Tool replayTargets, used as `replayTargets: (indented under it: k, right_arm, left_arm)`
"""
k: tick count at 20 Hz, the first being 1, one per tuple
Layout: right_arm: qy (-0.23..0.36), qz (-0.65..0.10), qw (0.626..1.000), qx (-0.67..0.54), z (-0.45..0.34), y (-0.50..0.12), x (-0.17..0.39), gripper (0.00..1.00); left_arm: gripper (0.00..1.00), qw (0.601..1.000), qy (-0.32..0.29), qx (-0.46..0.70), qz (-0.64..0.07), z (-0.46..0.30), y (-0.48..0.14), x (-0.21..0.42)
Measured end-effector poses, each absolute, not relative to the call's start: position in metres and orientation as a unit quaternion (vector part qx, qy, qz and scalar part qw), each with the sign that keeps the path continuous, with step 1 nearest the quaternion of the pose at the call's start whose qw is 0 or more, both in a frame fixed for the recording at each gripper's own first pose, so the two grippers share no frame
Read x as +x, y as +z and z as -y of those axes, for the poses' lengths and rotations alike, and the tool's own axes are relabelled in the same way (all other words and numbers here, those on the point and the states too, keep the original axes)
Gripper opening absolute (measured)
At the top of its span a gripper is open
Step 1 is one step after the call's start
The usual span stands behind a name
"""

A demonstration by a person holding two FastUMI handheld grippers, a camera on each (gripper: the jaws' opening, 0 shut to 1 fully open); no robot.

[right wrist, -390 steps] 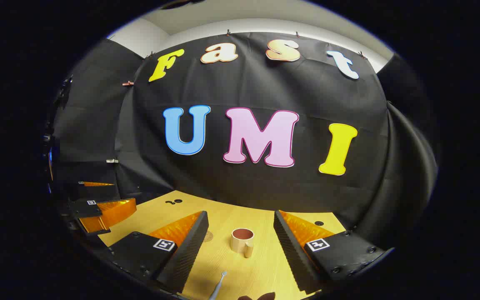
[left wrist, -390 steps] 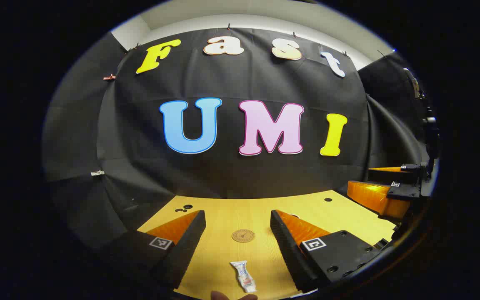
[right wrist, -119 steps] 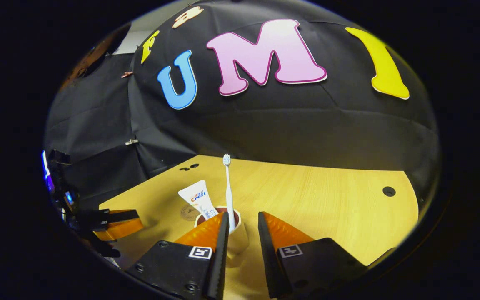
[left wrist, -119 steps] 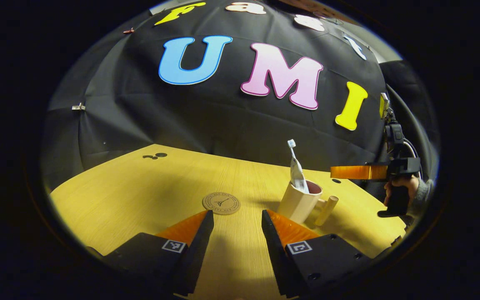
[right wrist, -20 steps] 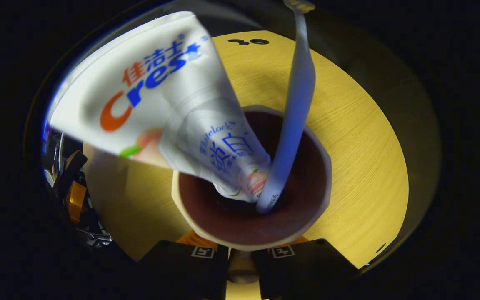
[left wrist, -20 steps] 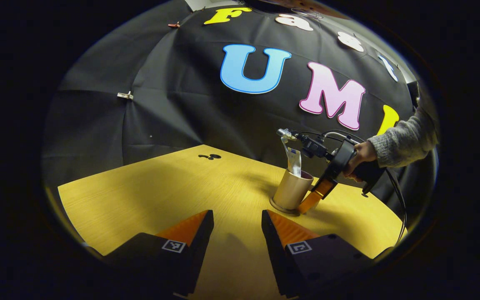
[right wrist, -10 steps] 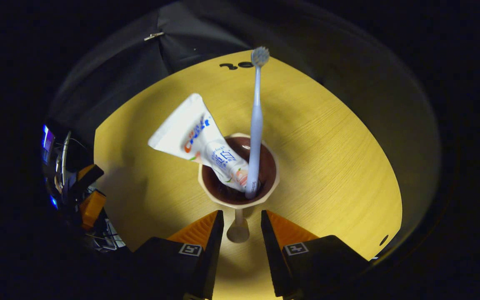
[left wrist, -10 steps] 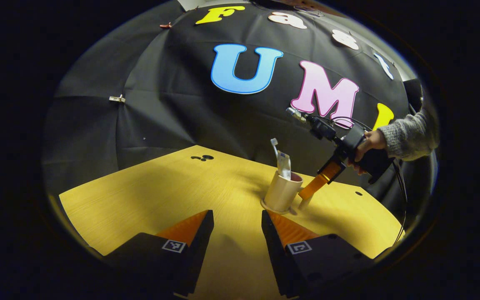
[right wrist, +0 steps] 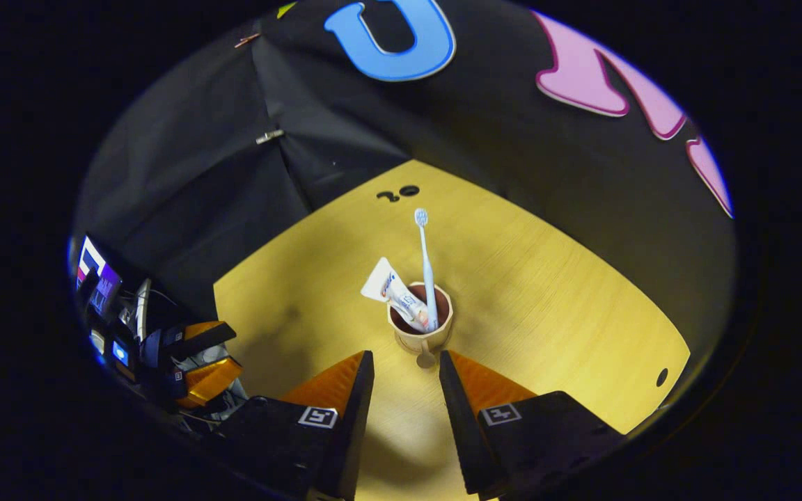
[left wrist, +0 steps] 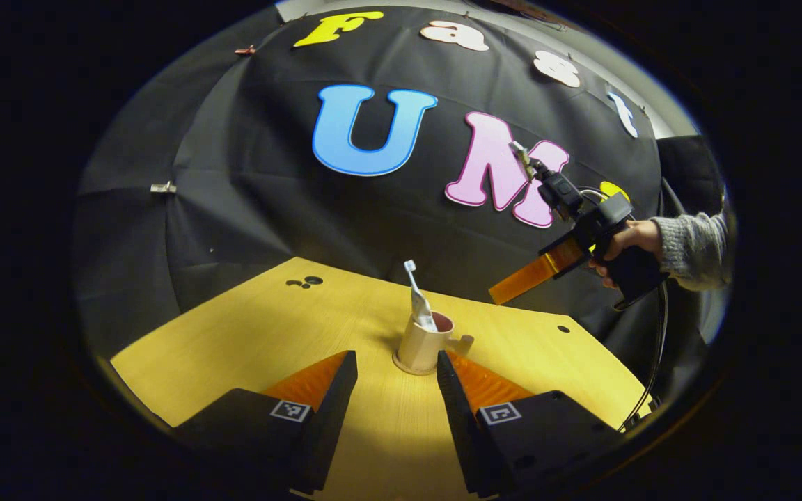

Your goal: Put the toothbrush and toothpaste on the desktop into the cup, then pick up the cup and place it on the coaster on the desktop.

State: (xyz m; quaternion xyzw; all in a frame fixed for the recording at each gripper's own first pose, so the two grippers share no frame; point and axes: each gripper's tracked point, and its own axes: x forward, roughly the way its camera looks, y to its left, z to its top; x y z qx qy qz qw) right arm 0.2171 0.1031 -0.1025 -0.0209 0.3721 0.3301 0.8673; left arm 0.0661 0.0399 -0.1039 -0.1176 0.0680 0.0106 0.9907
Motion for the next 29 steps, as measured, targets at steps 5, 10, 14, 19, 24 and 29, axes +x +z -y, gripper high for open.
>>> replayTargets:
  k: [5, 10, 14, 19, 24, 29]
  right_arm:
    - [0.321, -0.262, 0.910, 0.029, -0.086, -0.021, 0.185, 0.59]
    - [0.290, -0.186, 0.934, 0.089, -0.077, 0.026, 0.140, 0.59]
    - [0.266, -0.110, 0.951, 0.108, -0.071, 0.068, 0.114, 0.59]
    - [0.235, -0.034, 0.965, 0.113, -0.056, 0.105, 0.079, 0.60]
    - [0.201, -0.003, 0.975, 0.095, -0.048, 0.106, 0.055, 0.61]
    - [0.182, 0.012, 0.979, 0.093, -0.049, 0.105, 0.037, 0.68]
  left_arm:
    - [0.73, 0.995, -0.010, -0.078, -0.060, -0.030, -0.049, 0.049]
    - [0.73, 0.997, -0.042, -0.050, -0.031, -0.009, 0.006, 0.032]
    - [0.73, 0.998, -0.064, -0.018, -0.013, 0.005, 0.041, 0.020]
    - [0.73, 0.996, -0.086, -0.005, 0.014, 0.016, 0.072, 0.008]
    - [0.74, 0.995, -0.091, 0.006, 0.041, 0.015, 0.093, 0.002]
    - [0.80, 0.993, -0.102, 0.016, 0.056, 0.022, 0.101, -0.003]
